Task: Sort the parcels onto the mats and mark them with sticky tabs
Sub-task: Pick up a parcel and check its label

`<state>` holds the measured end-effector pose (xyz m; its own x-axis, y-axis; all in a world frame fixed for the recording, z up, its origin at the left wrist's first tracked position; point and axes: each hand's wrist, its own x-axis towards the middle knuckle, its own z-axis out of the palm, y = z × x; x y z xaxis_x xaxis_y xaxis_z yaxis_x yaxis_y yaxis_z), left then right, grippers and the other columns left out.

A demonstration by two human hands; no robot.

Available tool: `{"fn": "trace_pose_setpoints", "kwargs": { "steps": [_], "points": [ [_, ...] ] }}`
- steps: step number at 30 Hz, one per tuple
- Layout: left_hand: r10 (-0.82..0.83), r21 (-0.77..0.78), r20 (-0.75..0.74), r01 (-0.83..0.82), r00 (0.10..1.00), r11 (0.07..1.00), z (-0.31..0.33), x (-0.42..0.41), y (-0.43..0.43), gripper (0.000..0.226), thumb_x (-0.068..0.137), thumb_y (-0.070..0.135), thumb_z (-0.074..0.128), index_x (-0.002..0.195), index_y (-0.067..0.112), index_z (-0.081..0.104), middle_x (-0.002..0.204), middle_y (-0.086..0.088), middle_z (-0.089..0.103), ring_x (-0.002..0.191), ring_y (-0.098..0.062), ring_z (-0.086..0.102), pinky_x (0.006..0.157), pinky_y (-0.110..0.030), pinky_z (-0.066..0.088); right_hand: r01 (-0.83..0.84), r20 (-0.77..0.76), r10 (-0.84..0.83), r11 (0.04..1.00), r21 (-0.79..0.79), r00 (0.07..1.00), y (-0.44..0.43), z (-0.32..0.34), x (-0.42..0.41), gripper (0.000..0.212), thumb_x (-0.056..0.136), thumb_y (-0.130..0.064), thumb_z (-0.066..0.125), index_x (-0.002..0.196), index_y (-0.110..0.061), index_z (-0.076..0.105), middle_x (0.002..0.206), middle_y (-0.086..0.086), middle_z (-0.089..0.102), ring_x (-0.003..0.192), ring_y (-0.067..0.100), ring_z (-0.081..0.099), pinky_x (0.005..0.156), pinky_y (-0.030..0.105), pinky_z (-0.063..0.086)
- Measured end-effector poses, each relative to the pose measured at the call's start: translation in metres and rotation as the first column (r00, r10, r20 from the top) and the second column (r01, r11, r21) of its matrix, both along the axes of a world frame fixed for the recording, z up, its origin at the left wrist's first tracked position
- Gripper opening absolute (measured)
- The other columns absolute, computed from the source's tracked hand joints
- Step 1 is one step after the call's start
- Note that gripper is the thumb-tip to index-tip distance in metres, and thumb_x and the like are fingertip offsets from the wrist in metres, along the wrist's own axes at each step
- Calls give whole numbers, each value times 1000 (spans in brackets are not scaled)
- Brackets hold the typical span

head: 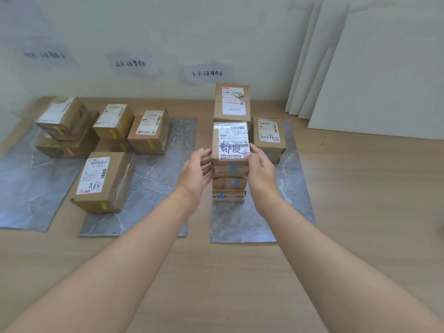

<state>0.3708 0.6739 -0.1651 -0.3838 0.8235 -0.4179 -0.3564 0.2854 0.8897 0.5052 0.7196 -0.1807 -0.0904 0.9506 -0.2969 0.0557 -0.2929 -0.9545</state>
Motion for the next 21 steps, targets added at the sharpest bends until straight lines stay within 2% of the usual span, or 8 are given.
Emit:
{"fn": "trace_pose_setpoints", "kwargs": {
  "steps": [3,7,12,15,21],
  "points": [
    [4,-6,-7,-4,1000,1000,-10,-4,8,36,105,34,38,126,18,63,124,-3,67,115,-16,64,98,-29,52,30,-24,-29,999,22,999,5,-10,-6,41,104,-25,44,141,-31,58,130,-18,64,122,-3,55,101,25,47],
    [-3,-13,-18,2,1000,1000,-20,-9,10,39,105,35,38,129,17,63,124,-2,68,118,-16,63,96,-27,53,107,-24,-106,992,59,994,4,-23,-9,39,103,-26,45,139,-29,60,127,-17,66,119,-2,58,100,25,50],
    [-17,-26,-51,15,999,1000,-22,-12,2,45,105,41,34,137,22,59,134,1,62,132,-19,51,112,-38,42,139,-17,-138,990,35,990,-4,-18,1,43,104,-32,45,146,-29,53,135,-17,58,117,-7,53,94,17,40],
    [-17,-26,-85,15,996,1000,-9,-10,-9,47,105,43,32,142,23,54,145,-1,54,140,-20,42,118,-39,33,142,-3,-142,990,24,990,-14,-3,9,44,104,-33,43,147,-28,52,138,-17,54,122,-1,48,97,21,34],
    [1,19,-124,1,992,1000,37,-2,-48,50,105,43,29,147,23,48,155,-3,44,146,-20,35,122,-44,25,151,-16,-150,986,68,989,-52,43,19,43,103,-32,43,143,-26,56,134,-16,56,122,2,49,98,23,35]
  ]
}}
